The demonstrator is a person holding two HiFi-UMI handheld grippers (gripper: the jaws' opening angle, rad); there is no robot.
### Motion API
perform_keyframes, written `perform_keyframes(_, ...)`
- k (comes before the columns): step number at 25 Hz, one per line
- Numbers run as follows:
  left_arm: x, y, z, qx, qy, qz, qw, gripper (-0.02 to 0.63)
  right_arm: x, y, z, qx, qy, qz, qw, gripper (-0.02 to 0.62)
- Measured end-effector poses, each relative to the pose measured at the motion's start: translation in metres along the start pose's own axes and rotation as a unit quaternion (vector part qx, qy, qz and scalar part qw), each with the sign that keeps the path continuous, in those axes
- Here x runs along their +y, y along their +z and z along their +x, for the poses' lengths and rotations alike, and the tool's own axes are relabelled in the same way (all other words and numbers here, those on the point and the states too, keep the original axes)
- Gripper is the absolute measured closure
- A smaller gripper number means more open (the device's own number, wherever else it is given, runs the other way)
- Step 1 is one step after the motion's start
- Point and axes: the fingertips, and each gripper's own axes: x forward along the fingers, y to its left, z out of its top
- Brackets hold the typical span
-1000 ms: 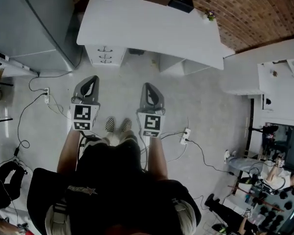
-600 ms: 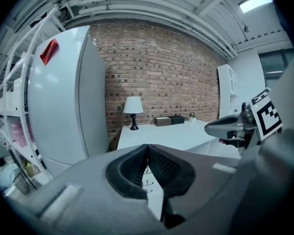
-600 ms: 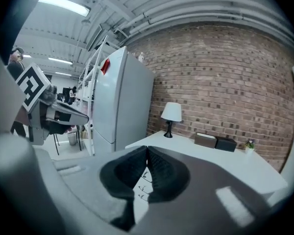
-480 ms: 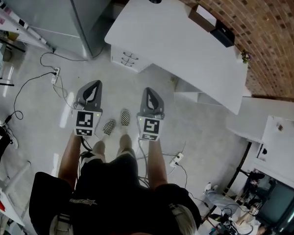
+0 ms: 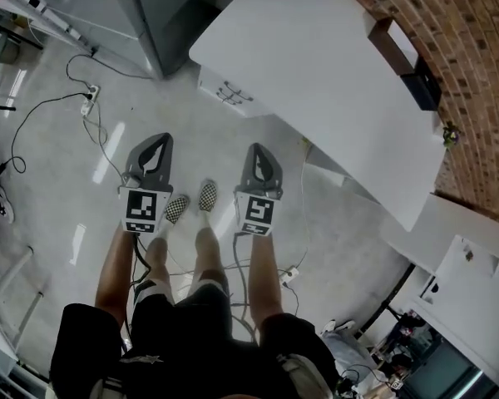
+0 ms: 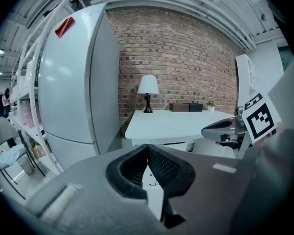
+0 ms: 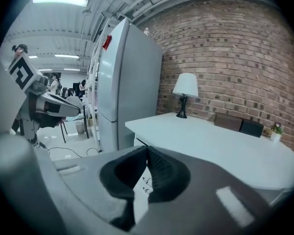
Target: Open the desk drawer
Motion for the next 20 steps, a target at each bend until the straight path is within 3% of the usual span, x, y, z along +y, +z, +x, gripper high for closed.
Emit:
perform_keyframes(10, 0.013, -0.081, 0.069, 0.014, 0.016, -0.014, 0.9997, 0.597, 0.001, -0.076, 0.078, 0.017, 0.029, -0.024, 0.999, 0.591)
perform_keyframes(20, 0.011, -0.152, 0.105, 0.035, 0.014, -0.021, 0.9991, 0.597, 0.007, -0.136, 0.132, 0.035, 0.049, -0.066, 0.996, 0.591)
